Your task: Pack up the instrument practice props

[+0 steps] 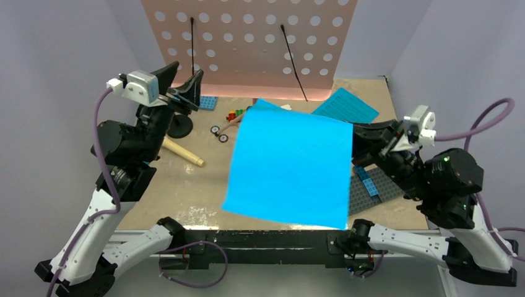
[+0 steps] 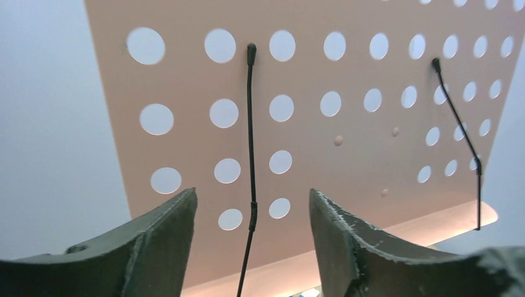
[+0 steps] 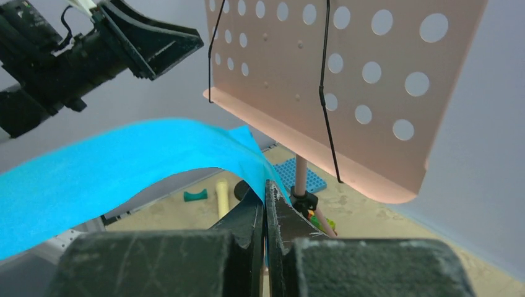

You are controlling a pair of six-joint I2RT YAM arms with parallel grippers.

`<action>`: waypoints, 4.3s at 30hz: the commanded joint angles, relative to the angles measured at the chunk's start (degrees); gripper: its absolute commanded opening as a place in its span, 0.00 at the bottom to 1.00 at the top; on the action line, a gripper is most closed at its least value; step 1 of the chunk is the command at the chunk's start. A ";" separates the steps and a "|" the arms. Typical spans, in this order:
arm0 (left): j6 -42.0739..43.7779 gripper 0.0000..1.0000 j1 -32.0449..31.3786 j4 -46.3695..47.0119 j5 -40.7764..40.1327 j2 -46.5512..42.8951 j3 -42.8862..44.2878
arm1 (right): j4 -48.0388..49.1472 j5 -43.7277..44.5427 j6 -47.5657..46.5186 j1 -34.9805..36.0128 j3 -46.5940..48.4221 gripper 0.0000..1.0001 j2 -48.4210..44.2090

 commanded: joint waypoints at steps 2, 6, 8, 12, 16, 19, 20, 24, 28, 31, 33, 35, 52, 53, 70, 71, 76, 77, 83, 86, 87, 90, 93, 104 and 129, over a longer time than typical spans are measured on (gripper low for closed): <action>-1.53 0.78 0.10 0.87 0.88 -3.19 -0.11 | -5.76 -6.05 -5.28 -0.09 -5.71 0.00 -4.43; -4.06 0.93 0.05 -1.91 1.03 -5.32 -0.19 | -10.58 -8.01 -7.46 -0.03 -10.21 0.00 -6.04; -5.23 0.95 -0.02 -2.82 0.12 -7.22 -1.27 | -11.28 -5.44 -7.69 -0.13 -15.15 0.00 -6.78; -9.04 0.96 0.01 -6.19 -1.55 -12.75 -7.10 | -11.39 3.78 -5.45 -0.80 -22.73 0.00 -4.68; -13.70 0.95 0.03 -8.08 -2.03 -18.29 -14.47 | -11.35 -0.74 0.83 -7.77 -26.94 0.00 -1.61; -16.49 0.95 0.07 -10.25 -2.01 -20.91 -17.19 | -6.55 -7.63 6.44 -16.22 -31.34 0.00 -4.95; -17.26 0.95 0.01 -10.82 -1.93 -21.66 -17.75 | -5.55 -9.95 8.08 -19.21 -32.26 0.00 -6.08; -19.58 0.95 0.01 -12.19 -1.73 -23.94 -19.50 | -2.95 -16.91 14.48 -29.15 -33.87 0.00 -7.74; -21.76 0.94 0.00 -13.37 -0.94 -25.23 -20.09 | 0.79 -22.72 21.78 -40.42 -35.71 0.00 -8.06; -23.77 0.94 0.01 -14.83 -0.79 -26.05 -20.69 | 4.55 -30.20 29.53 -51.78 -36.32 0.00 -5.10; -25.05 0.93 0.01 -15.30 -0.62 -26.66 -21.95 | 9.30 -37.06 35.14 -58.49 -36.86 0.00 -1.92; -26.54 0.93 0.01 -15.92 -0.28 -27.65 -23.31 | 13.74 -39.75 38.75 -61.71 -36.26 0.00 1.62; -36.67 0.93 0.00 -18.73 0.89 -30.80 -33.68 | -4.99 -41.71 42.18 -75.42 -2.93 0.00 49.74; -37.02 0.93 -0.06 -18.71 1.12 -30.52 -33.92 | -6.28 -42.25 41.03 -75.48 -2.30 0.00 51.25; -39.10 0.91 0.01 -16.83 2.80 -27.26 -37.98 | -8.28 -37.51 31.22 -75.95 -2.21 0.00 58.94; -39.09 0.91 0.01 -17.00 2.71 -27.36 -38.18 | -7.98 -37.10 30.92 -75.94 -2.68 0.00 59.68; -38.91 0.91 -0.05 -17.36 2.42 -27.32 -38.94 | -8.14 -35.64 29.85 -75.94 -3.32 0.00 63.07; -39.00 0.91 0.00 -17.32 2.42 -27.22 -39.03 | -8.55 -35.29 29.70 -75.94 -3.01 0.00 63.78; -39.13 0.92 -0.06 -17.09 2.60 -26.13 -39.45 | -11.06 -32.25 29.22 -76.07 -0.69 0.00 66.18; -39.17 0.92 -0.03 -16.67 2.60 -25.81 -39.73 | -11.91 -31.14 28.86 -76.24 -0.12 0.07 66.70; -39.17 0.92 0.00 -16.70 2.58 -25.71 -39.74 | -12.05 -30.73 28.73 -76.37 -0.14 0.12 66.71; -39.17 0.93 -0.01 -16.65 2.53 -25.36 -39.74 | -12.56 -29.88 28.55 -76.60 -0.08 0.33 66.72; -39.17 0.94 -0.06 -16.83 2.43 -25.43 -39.69 | -13.19 -28.76 28.56 -76.77 0.05 0.46 66.18; -38.83 0.95 -0.03 -19.34 1.60 -26.68 -39.44 | -14.45 -27.67 29.95 -76.91 -0.49 0.56 57.27; -36.86 0.98 -0.25 -6.23 14.02 -26.31 -43.19 | 12.60 -14.36 25.70 -29.92 -35.77 0.54 -0.30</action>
